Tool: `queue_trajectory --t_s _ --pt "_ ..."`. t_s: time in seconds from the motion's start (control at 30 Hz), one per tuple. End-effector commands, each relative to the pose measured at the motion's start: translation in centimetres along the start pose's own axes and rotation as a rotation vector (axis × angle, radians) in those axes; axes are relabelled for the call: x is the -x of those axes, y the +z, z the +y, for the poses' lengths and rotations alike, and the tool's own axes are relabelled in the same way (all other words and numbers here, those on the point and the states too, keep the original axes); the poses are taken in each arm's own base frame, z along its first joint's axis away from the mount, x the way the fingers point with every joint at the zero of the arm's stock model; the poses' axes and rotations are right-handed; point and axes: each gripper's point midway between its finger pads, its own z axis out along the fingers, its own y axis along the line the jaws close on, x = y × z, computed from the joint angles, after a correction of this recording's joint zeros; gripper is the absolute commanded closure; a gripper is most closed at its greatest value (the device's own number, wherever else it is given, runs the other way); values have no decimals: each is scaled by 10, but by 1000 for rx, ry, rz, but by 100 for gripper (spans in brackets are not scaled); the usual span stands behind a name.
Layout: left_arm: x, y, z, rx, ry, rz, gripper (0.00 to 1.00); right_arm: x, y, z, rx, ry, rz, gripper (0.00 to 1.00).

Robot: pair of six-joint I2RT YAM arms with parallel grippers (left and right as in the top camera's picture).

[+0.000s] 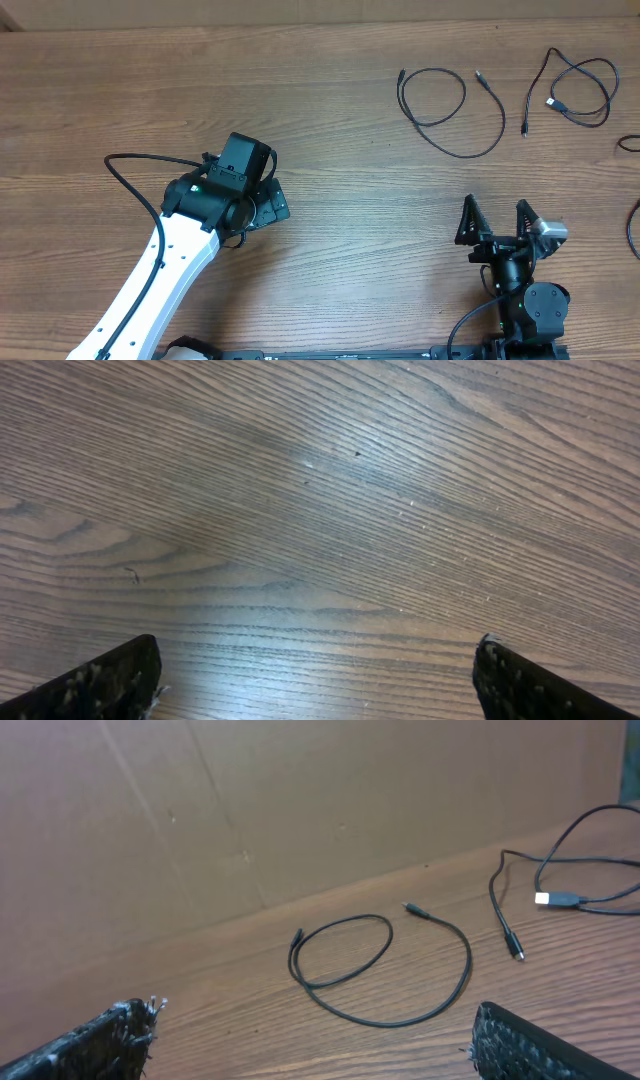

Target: Untangle cables

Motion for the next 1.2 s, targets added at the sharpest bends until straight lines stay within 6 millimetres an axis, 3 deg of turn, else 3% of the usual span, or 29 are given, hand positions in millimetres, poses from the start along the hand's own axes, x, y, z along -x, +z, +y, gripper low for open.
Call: queue_trajectory --t_s 0.0,1.17 --pt "1 -1 3 11 -17 -13 0 -2 0 -3 -7 -34 -4 0" --pt "4 -1 8 34 40 -28 0 -1 0 -7 -21 -33 -7 0"
